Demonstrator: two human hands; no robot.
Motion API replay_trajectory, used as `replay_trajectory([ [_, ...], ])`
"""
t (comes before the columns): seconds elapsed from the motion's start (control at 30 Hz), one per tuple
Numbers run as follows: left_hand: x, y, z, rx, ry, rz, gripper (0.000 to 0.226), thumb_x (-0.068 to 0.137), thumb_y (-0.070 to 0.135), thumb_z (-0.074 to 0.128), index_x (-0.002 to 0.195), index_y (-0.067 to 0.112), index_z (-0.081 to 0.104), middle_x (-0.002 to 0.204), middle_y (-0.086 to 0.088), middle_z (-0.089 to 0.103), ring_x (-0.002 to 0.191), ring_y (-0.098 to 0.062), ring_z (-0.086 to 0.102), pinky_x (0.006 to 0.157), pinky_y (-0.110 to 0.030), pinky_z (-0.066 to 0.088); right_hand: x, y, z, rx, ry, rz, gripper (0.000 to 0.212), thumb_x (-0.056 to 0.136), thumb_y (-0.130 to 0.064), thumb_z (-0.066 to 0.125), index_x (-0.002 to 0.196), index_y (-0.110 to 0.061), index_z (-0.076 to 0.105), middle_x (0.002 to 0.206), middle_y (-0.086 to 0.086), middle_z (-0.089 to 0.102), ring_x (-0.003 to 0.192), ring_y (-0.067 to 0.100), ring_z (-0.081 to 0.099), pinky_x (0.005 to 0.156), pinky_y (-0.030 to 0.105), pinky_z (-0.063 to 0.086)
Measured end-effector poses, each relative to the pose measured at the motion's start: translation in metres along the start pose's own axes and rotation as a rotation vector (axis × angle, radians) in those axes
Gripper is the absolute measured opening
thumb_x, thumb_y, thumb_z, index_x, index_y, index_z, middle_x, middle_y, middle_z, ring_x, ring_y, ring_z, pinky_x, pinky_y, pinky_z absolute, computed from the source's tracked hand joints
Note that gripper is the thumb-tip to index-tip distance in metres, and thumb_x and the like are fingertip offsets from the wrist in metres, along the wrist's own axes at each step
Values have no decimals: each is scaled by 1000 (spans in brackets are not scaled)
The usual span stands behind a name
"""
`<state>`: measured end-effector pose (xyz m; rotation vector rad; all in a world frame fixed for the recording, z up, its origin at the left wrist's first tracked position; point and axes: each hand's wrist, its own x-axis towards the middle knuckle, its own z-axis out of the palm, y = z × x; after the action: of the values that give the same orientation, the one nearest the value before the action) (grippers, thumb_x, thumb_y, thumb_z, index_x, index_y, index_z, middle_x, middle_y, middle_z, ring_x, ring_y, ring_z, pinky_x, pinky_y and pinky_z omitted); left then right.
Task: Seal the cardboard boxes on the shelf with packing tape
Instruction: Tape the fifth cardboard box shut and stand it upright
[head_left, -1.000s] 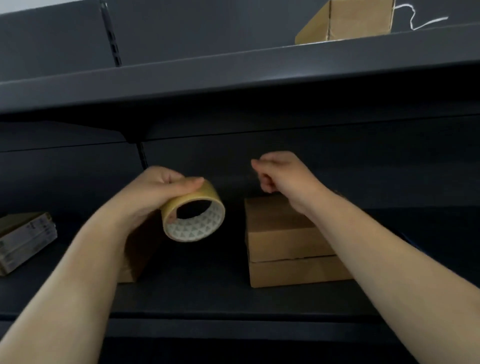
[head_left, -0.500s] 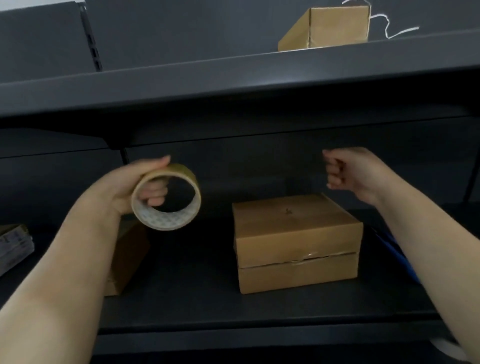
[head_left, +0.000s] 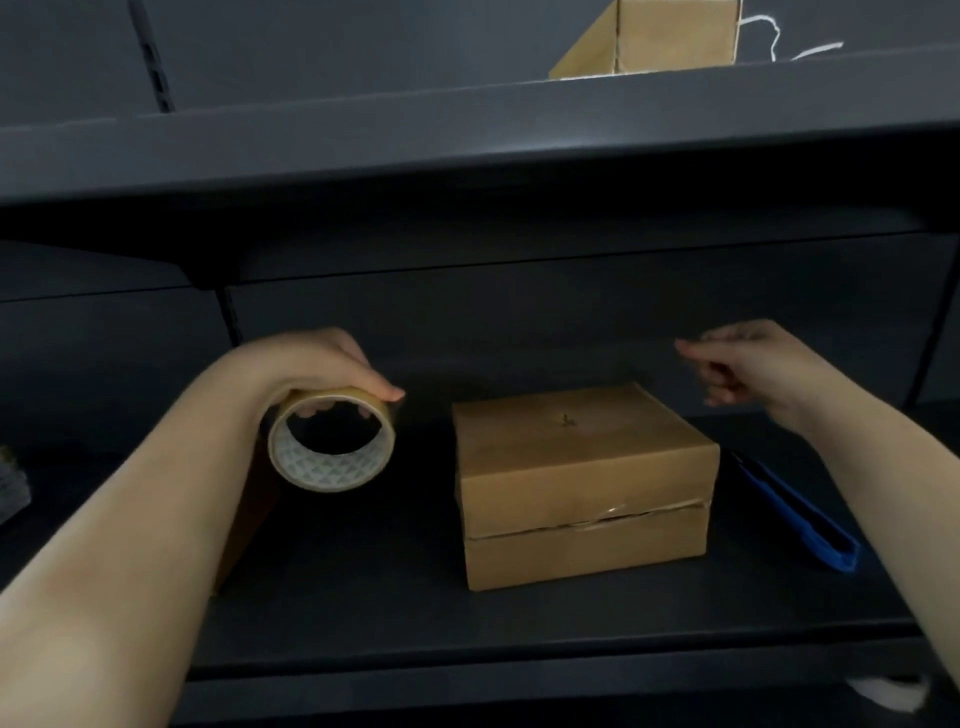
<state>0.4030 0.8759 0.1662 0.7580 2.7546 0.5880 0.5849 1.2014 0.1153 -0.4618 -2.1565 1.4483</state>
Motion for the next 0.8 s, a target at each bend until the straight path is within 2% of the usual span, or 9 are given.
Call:
replay_trajectory([
  [0.17, 15, 12, 7, 100, -66, -15, 44, 74, 59, 65, 57, 18, 72, 75, -4, 67, 70, -19, 59, 53, -25, 48, 5, 9, -8, -64, -25, 51, 22, 86, -25, 64, 69, -11, 60, 38, -7, 39, 36, 10, 40, 52, 29, 45],
  [0.2, 18, 11, 8, 103, -79, -16, 44, 74, 58, 65, 57, 18, 72, 74, -3, 66, 69, -19, 58, 53, -25, 47, 6, 12, -8, -83, -31, 59, 21, 86, -25, 64, 71, -11, 61, 38, -7, 40, 37, 11, 40, 51, 27, 45],
  [0.3, 25, 7, 13, 97, -107, -17, 42, 73, 56, 68, 55, 18, 71, 55, 3, 57, 53, -14, 50, 43, -19, 39, 8, 20, -6, -94, -33, 75, 22, 86, -26, 64, 69, -11, 62, 39, -6, 40, 39, 12, 41, 51, 27, 45],
  [0.37, 29, 3, 18, 96, -131, -23, 42, 73, 55, 69, 52, 19, 70, 55, 4, 56, 53, -13, 50, 41, -18, 38, 8, 25, -5, -86, -47, 81, 25, 85, -25, 64, 64, -12, 60, 40, -5, 40, 39, 13, 41, 52, 28, 45],
  [0.5, 35, -4, 24, 78, -159, -34, 42, 70, 58, 69, 51, 21, 71, 83, -1, 67, 71, -17, 59, 51, -23, 46, 8, 32, -7, -84, -73, 73, 30, 85, -26, 65, 60, -12, 56, 40, -3, 41, 36, 11, 43, 51, 29, 43],
  [0.6, 38, -8, 29, 99, -157, -40, 43, 67, 62, 68, 52, 22, 73, 89, -4, 69, 74, -19, 61, 49, -22, 47, 6, 36, -5, -123, -68, 70, 36, 85, -28, 64, 55, -12, 52, 40, -2, 42, 38, 12, 44, 53, 29, 43],
  [0.67, 40, -9, 34, 117, -159, -60, 44, 65, 65, 68, 54, 23, 73, 90, -4, 69, 76, -19, 62, 49, -22, 48, 1, 40, 0, -126, -71, 96, 31, 84, -29, 65, 61, -9, 57, 46, 1, 48, 46, 15, 50, 52, 28, 45],
  [0.7, 42, -11, 39, 115, -159, -69, 45, 65, 66, 67, 56, 23, 74, 91, -4, 69, 76, -19, 62, 49, -22, 48, -5, 44, 5, -85, -71, 127, 28, 83, -30, 65, 71, -5, 63, 54, 6, 54, 54, 19, 54, 53, 29, 47],
  [0.8, 45, -16, 61, 15, -180, -83, 45, 64, 68, 67, 65, 24, 77, 87, -1, 70, 79, -18, 62, 54, -24, 51, -18, 61, 23, 216, -18, 259, 41, 79, -35, 65, 98, 1, 64, 80, 14, 67, 74, 24, 63, 62, 33, 51],
])
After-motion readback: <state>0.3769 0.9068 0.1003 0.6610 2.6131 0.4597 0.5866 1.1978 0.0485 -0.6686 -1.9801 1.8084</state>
